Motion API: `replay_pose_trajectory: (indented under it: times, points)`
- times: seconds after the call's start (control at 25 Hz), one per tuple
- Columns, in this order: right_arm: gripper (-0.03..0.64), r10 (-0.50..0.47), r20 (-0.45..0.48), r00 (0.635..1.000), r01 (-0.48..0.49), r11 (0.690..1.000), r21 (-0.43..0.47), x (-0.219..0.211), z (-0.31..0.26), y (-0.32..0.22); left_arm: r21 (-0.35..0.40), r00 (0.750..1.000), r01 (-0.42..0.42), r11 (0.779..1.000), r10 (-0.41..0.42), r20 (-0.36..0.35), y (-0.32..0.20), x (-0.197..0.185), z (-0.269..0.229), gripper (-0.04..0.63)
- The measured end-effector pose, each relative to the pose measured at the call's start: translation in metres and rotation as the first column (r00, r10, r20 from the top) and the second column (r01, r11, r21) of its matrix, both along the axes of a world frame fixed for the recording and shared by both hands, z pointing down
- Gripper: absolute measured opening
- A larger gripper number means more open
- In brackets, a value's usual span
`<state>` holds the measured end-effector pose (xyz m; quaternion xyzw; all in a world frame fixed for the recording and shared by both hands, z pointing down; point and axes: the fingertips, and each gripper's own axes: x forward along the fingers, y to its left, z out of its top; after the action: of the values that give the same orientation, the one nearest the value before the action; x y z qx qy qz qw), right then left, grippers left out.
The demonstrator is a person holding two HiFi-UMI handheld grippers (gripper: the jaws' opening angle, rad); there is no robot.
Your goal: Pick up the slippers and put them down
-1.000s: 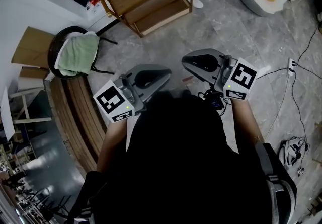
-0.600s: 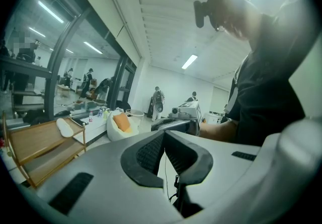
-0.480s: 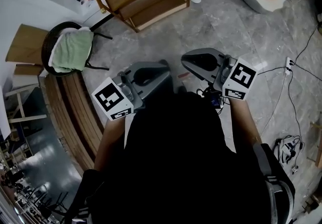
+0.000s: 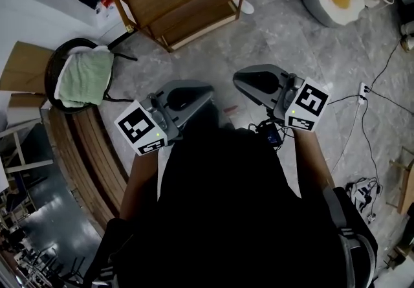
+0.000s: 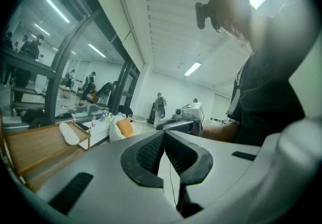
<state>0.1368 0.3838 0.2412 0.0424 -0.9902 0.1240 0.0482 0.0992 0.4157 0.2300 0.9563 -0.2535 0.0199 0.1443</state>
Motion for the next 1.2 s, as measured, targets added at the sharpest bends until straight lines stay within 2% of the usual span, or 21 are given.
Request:
replay_pose_trajectory:
  times: [0.24, 0.48, 0.6, 0.92, 1.2]
  points:
    - [0.031, 0.055, -0.032, 0.998, -0.055, 0.998, -0.008, -0.034, -0.006, -0.064, 0.033, 0.999, 0.012, 0.999, -0.011, -0.036, -0.068, -0.052, -0.006, 0.011]
    - [0.031, 0.103, -0.066, 0.993, -0.102, 0.995, 0.006, -0.071, -0.021, -0.119, 0.075, 0.995, -0.036, 0.997, 0.042, -0.086, -0.122, -0.089, -0.019, 0.011]
    - [0.031, 0.137, -0.043, 0.990, -0.137, 0.990, -0.017, -0.086, -0.026, -0.142, 0.080, 0.994, -0.047, 0.996, 0.055, -0.098, -0.145, -0.107, -0.016, 0.011]
    - [0.031, 0.190, -0.058, 0.980, -0.194, 0.980, -0.053, -0.106, -0.014, -0.187, 0.039, 0.993, -0.015, 0.999, 0.020, -0.119, -0.182, -0.145, 0.005, 0.011]
    - [0.031, 0.188, -0.037, 0.981, -0.190, 0.978, -0.083, -0.111, -0.005, -0.237, 0.015, 0.995, -0.001, 1.000, 0.002, -0.101, -0.229, -0.148, 0.013, 0.011]
